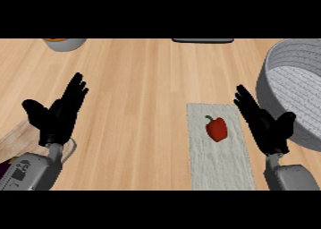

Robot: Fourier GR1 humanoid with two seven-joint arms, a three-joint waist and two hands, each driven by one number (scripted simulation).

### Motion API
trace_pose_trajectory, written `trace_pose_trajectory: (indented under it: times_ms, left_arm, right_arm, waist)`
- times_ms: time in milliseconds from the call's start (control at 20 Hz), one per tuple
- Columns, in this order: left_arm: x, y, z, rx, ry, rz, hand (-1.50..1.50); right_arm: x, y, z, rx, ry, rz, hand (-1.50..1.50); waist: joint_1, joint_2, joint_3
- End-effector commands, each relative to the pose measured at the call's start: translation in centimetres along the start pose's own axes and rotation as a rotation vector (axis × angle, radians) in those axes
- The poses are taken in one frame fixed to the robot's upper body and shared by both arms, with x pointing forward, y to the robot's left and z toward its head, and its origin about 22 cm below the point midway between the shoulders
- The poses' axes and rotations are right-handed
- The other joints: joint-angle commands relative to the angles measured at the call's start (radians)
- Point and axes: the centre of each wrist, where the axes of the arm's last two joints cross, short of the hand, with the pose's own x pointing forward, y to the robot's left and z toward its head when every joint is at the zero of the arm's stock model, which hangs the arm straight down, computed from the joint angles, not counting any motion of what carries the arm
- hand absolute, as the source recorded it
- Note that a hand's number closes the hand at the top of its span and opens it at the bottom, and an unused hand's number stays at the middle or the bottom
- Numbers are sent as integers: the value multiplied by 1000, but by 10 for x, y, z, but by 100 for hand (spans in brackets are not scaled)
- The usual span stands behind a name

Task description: Pick the bell pepper from the placemat and place it in the basket

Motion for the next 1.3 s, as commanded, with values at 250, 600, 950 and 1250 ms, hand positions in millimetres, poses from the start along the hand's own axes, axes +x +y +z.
trace_pose_trajectory:
  times_ms: [250,600,950,1250]
  left_arm:
    - [10,39,-6,26,2,-141,0]
    - [9,51,-7,10,61,-119,0]
    - [-4,70,-7,46,100,-115,0]
    - [-8,68,1,41,105,-112,0]
  right_arm:
    - [112,-6,-59,428,-563,-169,150]
    - [87,67,-35,852,-854,296,-150]
    - [119,110,-16,757,-732,458,-150]
    - [197,55,-27,555,-595,1006,-150]
  waist:
    - [90,37,21]
    - [27,22,14]
    - [-15,11,10]
    - [-18,2,7]
